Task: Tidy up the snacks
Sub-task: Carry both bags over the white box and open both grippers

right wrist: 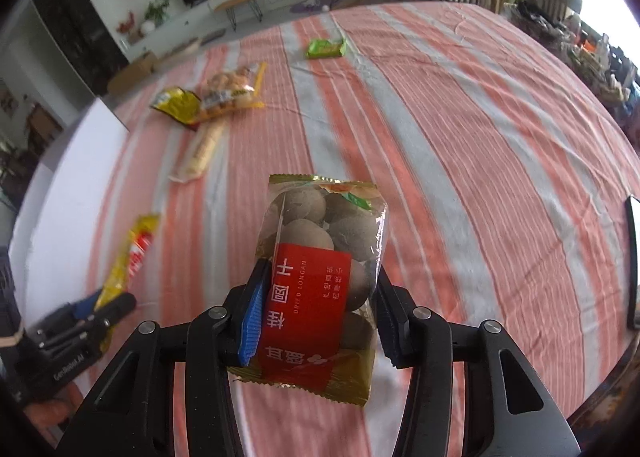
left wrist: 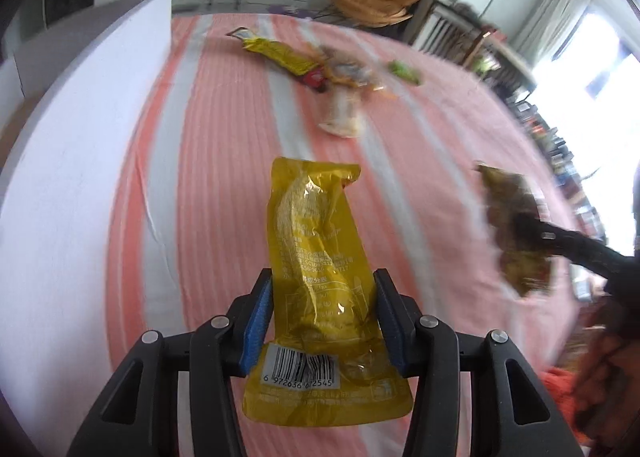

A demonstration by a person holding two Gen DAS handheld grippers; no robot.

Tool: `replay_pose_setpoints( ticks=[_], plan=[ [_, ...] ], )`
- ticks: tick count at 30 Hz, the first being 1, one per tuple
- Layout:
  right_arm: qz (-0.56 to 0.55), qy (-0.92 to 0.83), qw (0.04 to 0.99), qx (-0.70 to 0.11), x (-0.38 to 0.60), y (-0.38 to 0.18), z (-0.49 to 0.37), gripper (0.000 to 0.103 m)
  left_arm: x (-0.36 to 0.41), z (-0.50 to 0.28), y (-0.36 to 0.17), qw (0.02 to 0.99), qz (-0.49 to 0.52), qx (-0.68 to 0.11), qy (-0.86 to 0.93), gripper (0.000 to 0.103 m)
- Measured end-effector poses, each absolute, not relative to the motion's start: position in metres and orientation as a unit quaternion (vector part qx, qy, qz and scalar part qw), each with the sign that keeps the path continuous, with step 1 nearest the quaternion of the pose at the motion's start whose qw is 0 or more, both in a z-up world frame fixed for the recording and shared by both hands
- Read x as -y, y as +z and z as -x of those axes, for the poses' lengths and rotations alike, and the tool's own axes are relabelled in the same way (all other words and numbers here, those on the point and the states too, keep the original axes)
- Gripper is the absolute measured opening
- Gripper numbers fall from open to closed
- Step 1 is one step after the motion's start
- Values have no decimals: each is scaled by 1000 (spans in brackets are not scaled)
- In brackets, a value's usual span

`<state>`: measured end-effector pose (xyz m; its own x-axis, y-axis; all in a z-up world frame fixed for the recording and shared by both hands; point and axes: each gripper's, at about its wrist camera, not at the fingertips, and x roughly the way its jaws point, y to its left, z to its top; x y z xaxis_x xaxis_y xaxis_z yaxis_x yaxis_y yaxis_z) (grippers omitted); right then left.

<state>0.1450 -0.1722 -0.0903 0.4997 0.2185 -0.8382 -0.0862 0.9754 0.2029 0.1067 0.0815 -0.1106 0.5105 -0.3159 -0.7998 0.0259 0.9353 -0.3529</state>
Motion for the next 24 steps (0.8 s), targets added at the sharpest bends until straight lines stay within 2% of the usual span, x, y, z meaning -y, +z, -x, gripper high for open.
replay_pose_setpoints(
  ticks=[4,10,12,16,17,18,19,20,24],
  plan=[
    [-92,127,867,-472,157,-57,-125,50,-101,-78,-67,858,195,-453,-141,48],
    [-96,238,873,-415,81,14,-99,50,-180,-28,4,891,229,-376,-110,48],
    [-98,281,866,-402,49,34,-91,50,-220,-9,20,905,228,-355,-60,49],
    [-101,372,836,-390,-29,57,-74,53,-281,18,16,911,205,-352,59,51],
    [-105,393,825,-391,-47,56,-71,55,-293,23,10,906,195,-362,102,58],
    [-111,423,809,-392,-71,52,-68,64,-307,27,0,895,181,-379,152,73],
    [-112,442,798,-394,-83,46,-68,78,-319,32,-9,884,168,-391,195,80],
    [-102,458,783,-409,-105,36,-68,77,-325,35,-14,879,162,-394,214,83],
    [-86,445,781,-429,-120,10,-72,77,-340,54,-23,873,159,-389,247,83]
  ],
)
